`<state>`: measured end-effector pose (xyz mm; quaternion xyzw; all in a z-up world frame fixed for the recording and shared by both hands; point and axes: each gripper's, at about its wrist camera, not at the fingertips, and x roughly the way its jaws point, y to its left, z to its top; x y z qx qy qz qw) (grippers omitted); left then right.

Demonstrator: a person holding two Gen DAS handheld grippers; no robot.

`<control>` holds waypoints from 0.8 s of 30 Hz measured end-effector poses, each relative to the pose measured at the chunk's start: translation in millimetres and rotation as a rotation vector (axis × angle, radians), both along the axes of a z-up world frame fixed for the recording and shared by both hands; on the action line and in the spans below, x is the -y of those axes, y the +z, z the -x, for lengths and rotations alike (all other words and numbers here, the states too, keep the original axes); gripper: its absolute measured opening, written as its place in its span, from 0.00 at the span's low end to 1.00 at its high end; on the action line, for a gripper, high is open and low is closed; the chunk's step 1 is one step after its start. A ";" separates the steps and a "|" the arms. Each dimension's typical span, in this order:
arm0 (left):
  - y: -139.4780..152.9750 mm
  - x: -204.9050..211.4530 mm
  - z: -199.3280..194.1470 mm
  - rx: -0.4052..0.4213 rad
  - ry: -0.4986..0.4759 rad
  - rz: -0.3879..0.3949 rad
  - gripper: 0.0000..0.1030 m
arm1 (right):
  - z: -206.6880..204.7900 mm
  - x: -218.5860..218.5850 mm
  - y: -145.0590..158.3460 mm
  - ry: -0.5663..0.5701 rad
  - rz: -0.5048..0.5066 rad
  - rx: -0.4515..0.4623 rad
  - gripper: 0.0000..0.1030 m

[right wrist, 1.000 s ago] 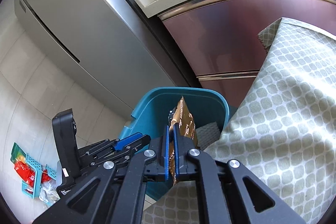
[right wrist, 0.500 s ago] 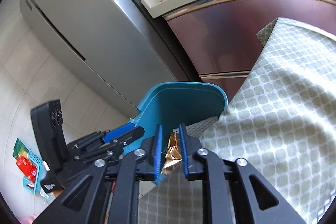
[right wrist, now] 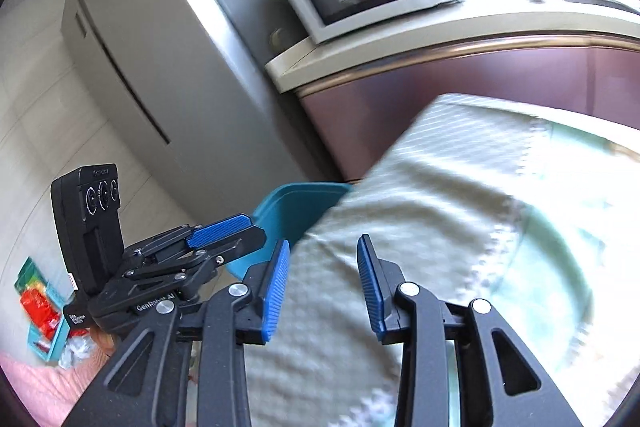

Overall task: Collect trash
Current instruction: 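Open both grippers over the teal bin to drop the wrappers, then move both grippers back over the table toward the tissue and paper cup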

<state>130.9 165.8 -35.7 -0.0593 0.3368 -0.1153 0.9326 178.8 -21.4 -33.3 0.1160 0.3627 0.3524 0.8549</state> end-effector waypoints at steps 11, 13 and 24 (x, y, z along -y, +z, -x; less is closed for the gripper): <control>9.1 139.4 -21.5 -0.017 -0.226 -0.028 0.39 | 42.2 154.9 -8.1 -0.332 -0.029 0.006 0.32; 6.6 162.1 -34.9 -0.030 -0.256 -0.032 0.39 | 46.1 180.8 -14.5 -0.387 -0.041 -0.002 0.33; -3.8 268.8 -105.1 -0.094 -0.354 -0.051 0.39 | 60.4 277.1 -32.1 -0.621 -0.071 -0.013 0.37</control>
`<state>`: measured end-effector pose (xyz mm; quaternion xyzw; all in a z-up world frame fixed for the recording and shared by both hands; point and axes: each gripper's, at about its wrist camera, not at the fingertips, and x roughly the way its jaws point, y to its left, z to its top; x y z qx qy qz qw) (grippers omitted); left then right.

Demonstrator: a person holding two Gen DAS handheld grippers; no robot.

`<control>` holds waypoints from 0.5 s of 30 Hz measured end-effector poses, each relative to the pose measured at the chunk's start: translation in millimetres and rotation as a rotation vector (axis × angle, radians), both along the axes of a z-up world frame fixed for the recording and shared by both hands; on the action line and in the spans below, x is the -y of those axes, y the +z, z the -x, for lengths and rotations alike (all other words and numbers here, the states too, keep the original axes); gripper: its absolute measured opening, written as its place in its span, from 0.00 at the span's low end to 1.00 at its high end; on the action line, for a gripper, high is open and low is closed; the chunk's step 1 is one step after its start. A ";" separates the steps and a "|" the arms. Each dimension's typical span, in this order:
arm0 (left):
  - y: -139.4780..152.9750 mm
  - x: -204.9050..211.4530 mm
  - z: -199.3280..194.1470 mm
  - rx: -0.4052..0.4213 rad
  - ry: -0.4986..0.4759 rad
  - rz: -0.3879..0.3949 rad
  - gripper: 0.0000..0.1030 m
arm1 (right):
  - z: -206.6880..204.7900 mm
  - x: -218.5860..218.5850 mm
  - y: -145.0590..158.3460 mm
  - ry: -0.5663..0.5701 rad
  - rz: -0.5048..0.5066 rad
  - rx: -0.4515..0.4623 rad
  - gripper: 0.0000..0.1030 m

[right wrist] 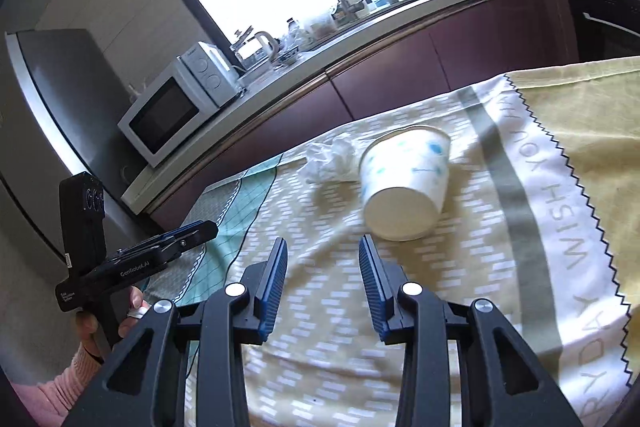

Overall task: Collect trash
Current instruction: 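Move both grippers back over the table toward the tissue and paper cup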

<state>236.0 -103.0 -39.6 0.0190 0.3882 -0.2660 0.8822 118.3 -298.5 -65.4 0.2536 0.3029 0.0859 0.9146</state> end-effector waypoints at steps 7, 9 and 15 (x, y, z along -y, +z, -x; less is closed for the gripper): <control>-0.4 45.5 -35.0 -0.003 -0.020 -0.009 0.39 | -4.8 31.6 -2.0 -0.079 0.012 0.003 0.48; -1.8 56.6 -44.7 -0.006 -0.020 -0.012 0.40 | -9.6 37.5 -4.3 -0.090 0.008 -0.004 0.51; -5.4 84.2 -71.7 -0.017 -0.025 -0.015 0.46 | -29.1 47.7 -14.3 -0.093 -0.002 -0.037 0.62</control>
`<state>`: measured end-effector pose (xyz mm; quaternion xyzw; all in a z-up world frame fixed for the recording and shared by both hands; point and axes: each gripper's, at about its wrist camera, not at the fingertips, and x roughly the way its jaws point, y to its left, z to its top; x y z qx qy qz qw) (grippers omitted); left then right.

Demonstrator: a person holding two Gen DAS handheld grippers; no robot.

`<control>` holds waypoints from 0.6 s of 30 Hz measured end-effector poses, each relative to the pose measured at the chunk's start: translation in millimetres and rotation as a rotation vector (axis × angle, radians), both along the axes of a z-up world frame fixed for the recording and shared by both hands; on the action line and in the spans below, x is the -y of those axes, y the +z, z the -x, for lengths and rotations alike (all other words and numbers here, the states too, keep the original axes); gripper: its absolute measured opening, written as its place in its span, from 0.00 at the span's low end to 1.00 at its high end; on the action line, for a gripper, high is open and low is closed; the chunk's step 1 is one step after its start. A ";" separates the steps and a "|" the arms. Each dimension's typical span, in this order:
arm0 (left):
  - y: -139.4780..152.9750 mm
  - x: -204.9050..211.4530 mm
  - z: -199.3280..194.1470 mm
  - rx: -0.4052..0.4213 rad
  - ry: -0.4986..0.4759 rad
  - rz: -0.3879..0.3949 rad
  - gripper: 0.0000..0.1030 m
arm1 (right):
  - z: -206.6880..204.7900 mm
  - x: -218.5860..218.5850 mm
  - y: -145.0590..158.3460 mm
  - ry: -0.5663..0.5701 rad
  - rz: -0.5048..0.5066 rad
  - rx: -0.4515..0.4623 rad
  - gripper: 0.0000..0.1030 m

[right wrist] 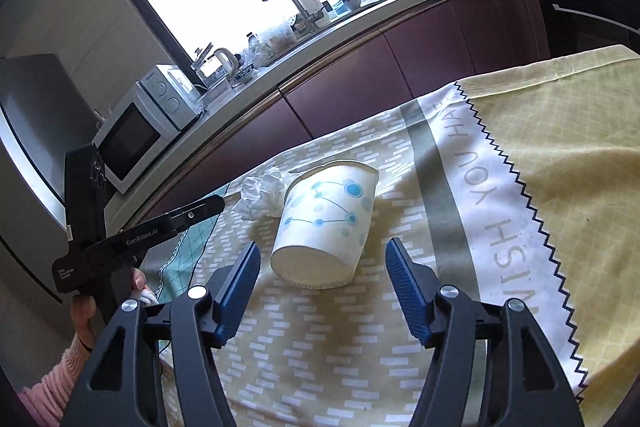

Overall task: Collect trash
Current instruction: 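Move both grippers back over the table toward the tissue and paper cup, then grasp the white tissue with the left gripper while the right gripper grasps the paper cup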

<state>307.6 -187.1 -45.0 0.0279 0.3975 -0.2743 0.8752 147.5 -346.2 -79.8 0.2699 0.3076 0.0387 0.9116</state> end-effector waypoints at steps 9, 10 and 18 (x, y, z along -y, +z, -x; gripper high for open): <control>-19.4 32.2 -20.8 -0.035 -0.054 -0.034 0.51 | -24.3 -6.8 -11.1 0.039 0.007 -0.047 0.64; -22.6 35.0 -22.2 -0.037 -0.058 -0.045 0.51 | -26.0 -8.0 -11.6 0.042 0.007 -0.050 0.64; -36.6 45.8 -29.4 -0.088 -0.069 -0.058 0.25 | -30.7 -11.8 -11.0 0.052 0.008 -0.055 0.57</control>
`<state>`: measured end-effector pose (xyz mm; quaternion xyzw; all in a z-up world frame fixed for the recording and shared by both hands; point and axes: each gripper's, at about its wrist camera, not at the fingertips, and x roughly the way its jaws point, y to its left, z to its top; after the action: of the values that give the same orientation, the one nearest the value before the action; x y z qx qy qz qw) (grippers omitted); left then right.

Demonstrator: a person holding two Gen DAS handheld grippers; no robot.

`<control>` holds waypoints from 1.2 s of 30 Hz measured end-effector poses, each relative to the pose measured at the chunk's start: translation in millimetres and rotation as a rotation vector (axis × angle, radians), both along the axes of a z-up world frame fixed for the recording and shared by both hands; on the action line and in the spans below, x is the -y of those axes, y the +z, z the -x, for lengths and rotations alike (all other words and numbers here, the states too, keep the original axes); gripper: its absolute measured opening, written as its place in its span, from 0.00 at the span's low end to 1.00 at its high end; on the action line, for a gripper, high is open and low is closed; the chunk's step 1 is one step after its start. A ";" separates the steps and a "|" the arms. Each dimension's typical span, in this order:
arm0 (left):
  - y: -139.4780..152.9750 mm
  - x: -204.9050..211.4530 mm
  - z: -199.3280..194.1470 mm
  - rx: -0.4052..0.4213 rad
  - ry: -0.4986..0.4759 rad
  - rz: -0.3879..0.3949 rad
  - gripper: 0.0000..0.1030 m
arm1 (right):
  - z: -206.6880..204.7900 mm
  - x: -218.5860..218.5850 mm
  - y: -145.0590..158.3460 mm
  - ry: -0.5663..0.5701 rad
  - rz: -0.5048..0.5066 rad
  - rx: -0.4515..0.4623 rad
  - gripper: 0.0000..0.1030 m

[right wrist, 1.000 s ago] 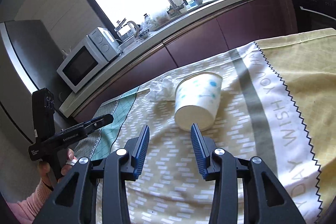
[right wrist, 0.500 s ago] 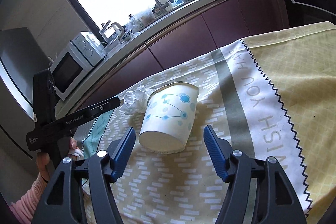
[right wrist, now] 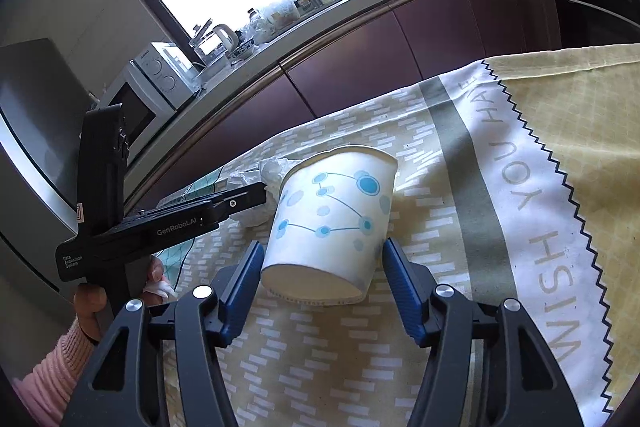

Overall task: Collect trash
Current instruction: 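Grasp the white tissue with the left gripper while the right gripper grasps the paper cup, then carry the tissue and the paper cup to the teal bin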

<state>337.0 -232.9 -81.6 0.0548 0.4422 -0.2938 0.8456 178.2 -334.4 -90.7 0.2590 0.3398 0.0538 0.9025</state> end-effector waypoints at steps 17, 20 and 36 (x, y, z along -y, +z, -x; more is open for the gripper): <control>17.7 -51.3 48.9 0.046 0.047 0.028 0.11 | 34.8 -1.8 12.8 0.006 -0.031 0.075 0.56; 25.5 -67.6 65.2 0.063 0.063 0.039 0.11 | 42.9 -8.0 19.0 0.021 -0.029 0.094 0.56; 59.5 -150.7 152.5 0.166 0.135 0.066 0.11 | 68.0 -62.4 36.9 0.135 -0.040 0.155 0.56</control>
<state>184.6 -82.2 -22.1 0.0212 0.3636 -0.2448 0.8986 110.2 -272.0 -53.8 0.2487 0.2843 0.1412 0.9151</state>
